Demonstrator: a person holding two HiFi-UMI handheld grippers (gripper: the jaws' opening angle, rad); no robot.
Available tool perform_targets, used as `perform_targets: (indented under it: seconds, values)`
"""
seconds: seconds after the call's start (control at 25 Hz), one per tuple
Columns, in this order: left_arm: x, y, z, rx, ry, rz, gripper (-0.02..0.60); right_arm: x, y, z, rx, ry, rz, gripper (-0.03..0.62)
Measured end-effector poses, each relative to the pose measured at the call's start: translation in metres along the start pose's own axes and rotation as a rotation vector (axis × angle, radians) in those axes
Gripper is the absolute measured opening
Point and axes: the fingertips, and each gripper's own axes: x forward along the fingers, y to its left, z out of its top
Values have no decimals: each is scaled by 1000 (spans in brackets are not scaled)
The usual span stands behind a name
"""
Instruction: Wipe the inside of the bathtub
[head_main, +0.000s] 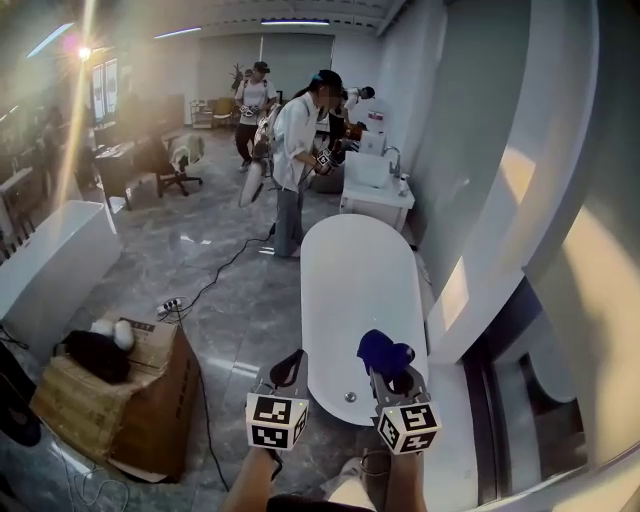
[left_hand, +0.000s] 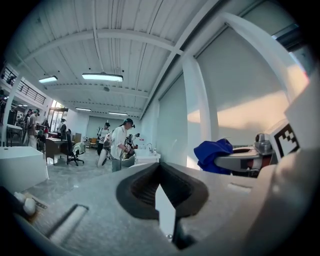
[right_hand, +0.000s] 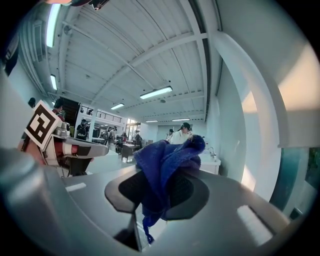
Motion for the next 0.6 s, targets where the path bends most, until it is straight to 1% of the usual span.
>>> perform_targets:
  seconds: [0.2,0.44,0.6]
  values:
    - [54,-12,-3,13,32,4,5,26,-49,-10,31,2,-1,100]
    - [140,-43,0,21,45,-14,5,57,-140,-19,46,2,-32,100]
    - [187,-70,10,34,48,-35,5,65,-194,-13,58,-11,-54,100]
